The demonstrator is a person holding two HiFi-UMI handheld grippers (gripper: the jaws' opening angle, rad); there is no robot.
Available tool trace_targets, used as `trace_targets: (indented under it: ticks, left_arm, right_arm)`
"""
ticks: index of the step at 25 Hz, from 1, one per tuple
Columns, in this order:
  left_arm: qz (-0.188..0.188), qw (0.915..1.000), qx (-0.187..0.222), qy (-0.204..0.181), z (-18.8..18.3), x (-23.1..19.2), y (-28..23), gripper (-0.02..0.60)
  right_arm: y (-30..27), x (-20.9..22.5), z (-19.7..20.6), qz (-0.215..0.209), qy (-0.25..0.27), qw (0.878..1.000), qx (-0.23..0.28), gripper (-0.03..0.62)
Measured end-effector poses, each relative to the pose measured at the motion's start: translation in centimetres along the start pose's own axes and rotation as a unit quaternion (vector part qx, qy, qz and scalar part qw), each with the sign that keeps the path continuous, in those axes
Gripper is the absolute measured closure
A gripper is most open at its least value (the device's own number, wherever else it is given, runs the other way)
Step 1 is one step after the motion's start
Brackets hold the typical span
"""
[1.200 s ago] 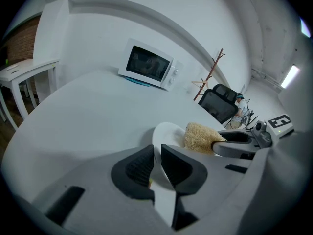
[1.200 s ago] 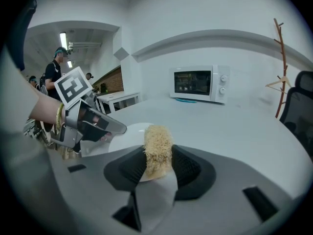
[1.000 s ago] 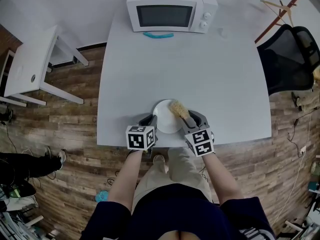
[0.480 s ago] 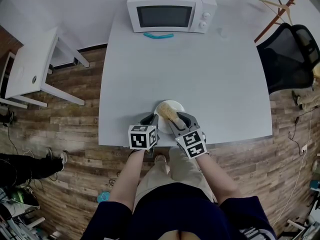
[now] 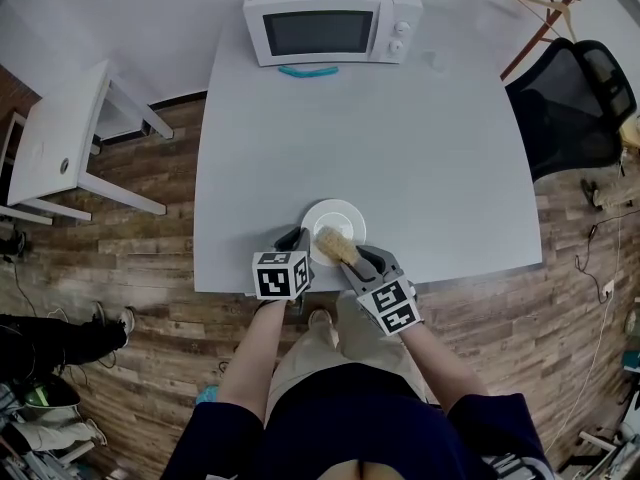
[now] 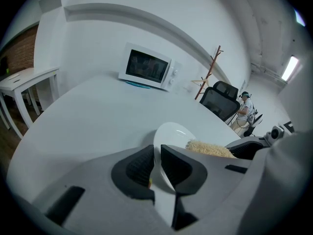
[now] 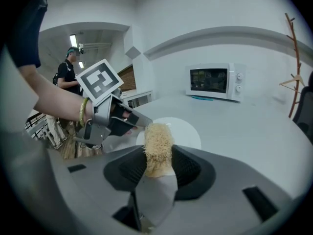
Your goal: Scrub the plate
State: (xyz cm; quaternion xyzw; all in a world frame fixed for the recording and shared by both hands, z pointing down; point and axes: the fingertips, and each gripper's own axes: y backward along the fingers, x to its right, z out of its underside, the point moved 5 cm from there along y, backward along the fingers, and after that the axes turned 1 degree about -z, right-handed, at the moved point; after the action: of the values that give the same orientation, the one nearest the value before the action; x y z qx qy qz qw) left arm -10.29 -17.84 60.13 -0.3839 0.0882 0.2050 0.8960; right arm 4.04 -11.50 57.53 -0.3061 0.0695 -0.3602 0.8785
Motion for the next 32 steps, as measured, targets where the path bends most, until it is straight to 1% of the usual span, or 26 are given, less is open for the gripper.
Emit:
trace_targets:
  ticks: [4, 8, 14, 19, 25, 32]
  left_arm:
    - [-0.001, 1.0, -0.001, -0.004, 0.1, 0.0, 0.0, 0.525]
    - [-0.001, 1.0, -0.004, -0.007, 0.2, 0.0, 0.0, 0.525]
    - [-0.003, 0.9999, -0.007, -0.009, 0.5, -0.1, 0.2, 0.525]
    - [-0.003, 0.9999, -0.006, -0.009, 0.6, -0.1, 0.4, 0.525]
    - [-0.008, 0.9999, -0.011, -0.006, 1.0, -0.1, 0.4, 0.525]
    - [-0.016, 0.9997, -0.018, -0.008, 1.5, -0.2, 0.1, 0.525]
  right_arm:
    - [1.0, 1.5, 0.9, 0.015, 0.002, 1.0, -0.011, 0.434]
    - [1.3, 3.2, 0.8, 0.031, 0.004, 0.999, -0.016, 0.434]
    - [0.4, 5.3, -0.5, 0.048, 0.002, 0.999, -0.014, 0.434]
    - [-1.1, 6.0, -2.2, 0.06, 0.006, 0.998, -0.009, 0.434]
    - [-3.0, 4.7, -3.8, 0.041, 0.013, 0.999, -0.003, 0.434]
    - [-3.5, 1.3, -3.2, -0.007, 0.014, 1.0, -0.004, 0.436]
